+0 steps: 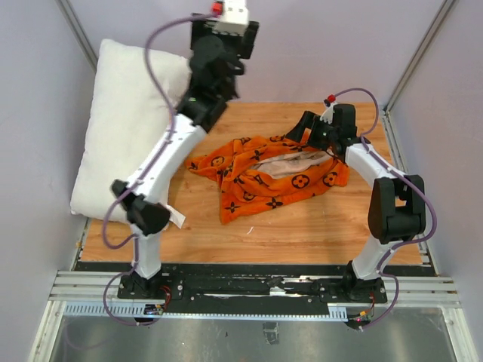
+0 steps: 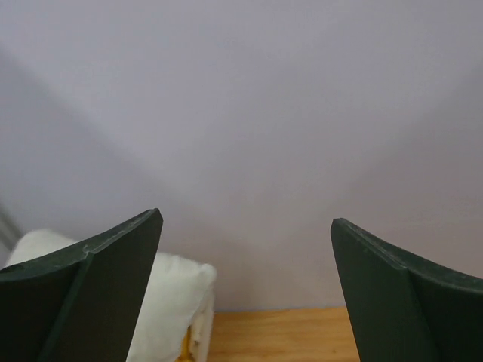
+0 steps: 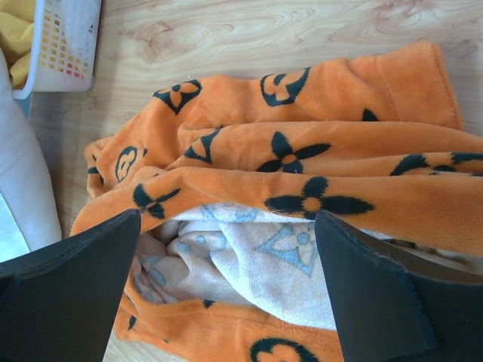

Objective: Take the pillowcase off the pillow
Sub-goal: Place the pillow at the center of the board.

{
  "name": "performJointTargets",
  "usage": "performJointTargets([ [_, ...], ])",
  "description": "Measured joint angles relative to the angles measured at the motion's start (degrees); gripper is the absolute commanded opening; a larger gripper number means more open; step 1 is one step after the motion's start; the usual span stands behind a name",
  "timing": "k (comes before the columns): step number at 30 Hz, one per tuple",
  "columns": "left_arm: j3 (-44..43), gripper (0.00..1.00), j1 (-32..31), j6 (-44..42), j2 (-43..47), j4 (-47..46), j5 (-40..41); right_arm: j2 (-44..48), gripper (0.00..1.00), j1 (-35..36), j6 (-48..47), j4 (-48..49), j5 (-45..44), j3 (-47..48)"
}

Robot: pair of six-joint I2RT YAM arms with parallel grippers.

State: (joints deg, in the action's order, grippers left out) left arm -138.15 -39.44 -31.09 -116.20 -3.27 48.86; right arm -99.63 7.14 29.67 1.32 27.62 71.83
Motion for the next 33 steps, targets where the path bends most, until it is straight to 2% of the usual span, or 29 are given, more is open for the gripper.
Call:
performJointTargets([
  [2, 8.5, 0.99, 4.9, 11.3, 8.9, 6.1, -17.0, 0.2, 0.99, 0.0, -0.3, -0.3, -0.1, 0.0],
  [4, 18.1, 0.99, 10.8, 19.9, 16.8, 8.2, -28.1, 0.8, 0.99, 0.0, -0.9, -0.9, -0.5, 0.0],
  [6, 25.3, 0.99, 15.2, 25.8, 21.9, 9.2, -35.3, 1.5, 0.98, 0.0, -1.2, -1.2, -0.8, 0.0],
  [8, 31.0, 0.99, 16.3, 29.8, 24.4, 9.4, -40.6, 2.2, 0.99, 0.0, -1.3, -1.1, -0.9, 0.0],
  [13, 42.8, 0.99, 17.0, 37.1, 22.6, 9.0, -51.8, 2.3, 0.99, 0.0, -1.2, -0.7, -0.5, -0.1],
  [16, 46.0, 0.99, 20.9, 40.8, 17.2, 9.4, -57.4, 2.3, 0.99, 0.0, -1.1, -0.6, 0.0, -0.1],
  [20, 45.2, 0.99, 27.4, 43.8, 10.4, 11.0, -58.5, 2.3, 0.99, 0.0, -1.1, -0.1, 0.3, -0.2],
  [23, 42.0, 0.99, 30.9, 44.1, 6.6, 13.3, -55.5, 2.3, 0.98, 0.0, -1.1, 0.2, 0.4, -0.6],
  [33, 34.1, 0.99, 33.6, 41.6, 2.4, 17.7, -43.3, 2.4, 0.98, 0.0, -1.1, 1.6, 0.3, -2.6],
])
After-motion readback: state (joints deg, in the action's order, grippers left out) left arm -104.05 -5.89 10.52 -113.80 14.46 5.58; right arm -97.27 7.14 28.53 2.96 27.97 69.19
